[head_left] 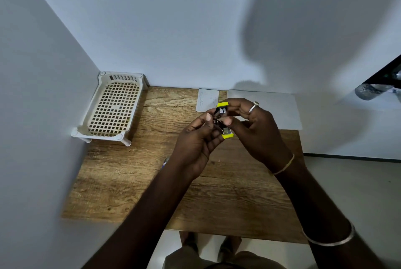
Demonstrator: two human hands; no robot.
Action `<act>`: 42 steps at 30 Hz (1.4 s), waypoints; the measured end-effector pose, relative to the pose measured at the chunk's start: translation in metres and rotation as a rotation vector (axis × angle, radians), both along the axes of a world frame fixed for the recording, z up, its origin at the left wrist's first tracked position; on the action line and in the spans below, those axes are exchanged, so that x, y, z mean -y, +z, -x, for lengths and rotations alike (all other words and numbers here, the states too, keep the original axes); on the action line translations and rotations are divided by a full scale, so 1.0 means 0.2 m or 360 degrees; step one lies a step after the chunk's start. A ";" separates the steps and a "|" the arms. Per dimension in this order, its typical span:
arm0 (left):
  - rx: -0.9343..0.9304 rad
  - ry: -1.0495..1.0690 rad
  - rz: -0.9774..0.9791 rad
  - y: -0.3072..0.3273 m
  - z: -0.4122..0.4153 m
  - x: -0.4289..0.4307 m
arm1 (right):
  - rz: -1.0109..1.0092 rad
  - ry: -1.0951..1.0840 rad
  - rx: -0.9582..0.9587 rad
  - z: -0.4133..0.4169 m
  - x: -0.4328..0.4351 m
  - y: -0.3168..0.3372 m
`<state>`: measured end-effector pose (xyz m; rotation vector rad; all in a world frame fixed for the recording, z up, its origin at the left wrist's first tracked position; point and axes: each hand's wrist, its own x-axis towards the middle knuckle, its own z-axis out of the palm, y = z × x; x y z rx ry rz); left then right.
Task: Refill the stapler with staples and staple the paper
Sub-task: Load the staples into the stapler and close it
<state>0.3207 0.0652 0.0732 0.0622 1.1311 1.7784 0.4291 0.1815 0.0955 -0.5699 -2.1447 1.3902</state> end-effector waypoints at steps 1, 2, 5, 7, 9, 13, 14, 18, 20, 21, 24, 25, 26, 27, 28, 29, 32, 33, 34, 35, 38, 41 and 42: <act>0.0025 0.0022 0.0011 0.00 0.00 0.00 | 0.0062 0.0131 -0.0026 -0.01 -0.01 0.00; 0.0062 0.0044 0.0011 0.01 0.00 -0.01 | 0.0167 0.0253 -0.0056 -0.02 -0.02 0.00; 0.0168 0.0062 0.0004 0.01 0.00 -0.03 | 0.0313 0.0471 -0.0017 -0.04 -0.05 0.03; 0.0182 0.0053 0.0008 0.01 0.00 -0.03 | 0.0228 0.0468 0.0039 -0.03 -0.07 0.03; 0.0178 0.0021 -0.0011 0.00 -0.01 -0.03 | 0.0170 0.0375 -0.0004 -0.01 -0.08 0.03; 0.0123 -0.0053 -0.0030 0.01 -0.04 -0.03 | 0.0232 0.0295 -0.0181 0.00 -0.09 0.02; 0.0111 -0.0072 -0.0024 0.01 -0.05 -0.03 | 0.0274 0.0296 -0.0220 0.00 -0.08 0.02; 0.0088 -0.0110 -0.0017 0.01 -0.07 -0.02 | 0.0340 0.0223 -0.0310 0.00 -0.08 0.01; 0.0073 -0.0121 -0.0005 0.01 -0.08 -0.02 | 0.0347 0.0188 -0.0337 0.00 -0.08 0.01; 0.0061 -0.0127 -0.0003 0.01 -0.08 -0.02 | 0.0328 0.0173 -0.0338 0.00 -0.08 0.01; -0.0009 -0.0164 -0.0013 0.01 -0.07 -0.02 | 0.0290 0.0179 -0.0299 -0.01 -0.08 0.01; -0.0041 -0.0180 -0.0023 0.00 -0.07 -0.01 | 0.0303 0.0198 -0.0287 -0.01 -0.09 0.01; -0.0075 -0.0194 -0.0034 0.00 -0.06 -0.01 | 0.0325 0.0215 -0.0282 -0.02 -0.08 0.02; -0.0113 -0.0209 -0.0047 0.01 -0.06 -0.01 | 0.0358 0.0227 -0.0281 -0.02 -0.08 0.02; -0.0152 -0.0224 -0.0065 0.01 -0.05 0.00 | 0.0396 0.0235 -0.0283 -0.02 -0.08 0.02; -0.0192 -0.0236 -0.0084 0.01 -0.05 0.00 | 0.0428 0.0241 -0.0287 -0.03 -0.08 0.03; -0.0269 -0.0256 -0.0119 0.02 -0.05 0.00 | 0.0473 0.0242 -0.0277 -0.04 -0.08 0.03; -0.0283 -0.0252 -0.0133 0.02 -0.05 -0.01 | 0.0480 0.0236 -0.0277 -0.04 -0.08 0.04; -0.0294 -0.0244 -0.0150 0.02 -0.05 -0.01 | 0.0486 0.0225 -0.0281 -0.04 -0.07 0.04; -0.0297 -0.0229 -0.0171 0.02 -0.06 -0.01 | 0.0484 0.0205 -0.0288 -0.05 -0.07 0.04; -0.0270 -0.0133 -0.0209 0.03 -0.06 -0.01 | 0.0339 0.0137 -0.0299 -0.06 -0.07 0.05; -0.0302 -0.0055 -0.0187 0.04 -0.06 -0.01 | 0.0157 0.0092 -0.0251 -0.07 -0.07 0.07; -0.0311 -0.0040 -0.0185 0.05 -0.06 -0.01 | 0.0124 0.0076 -0.0233 -0.08 -0.07 0.07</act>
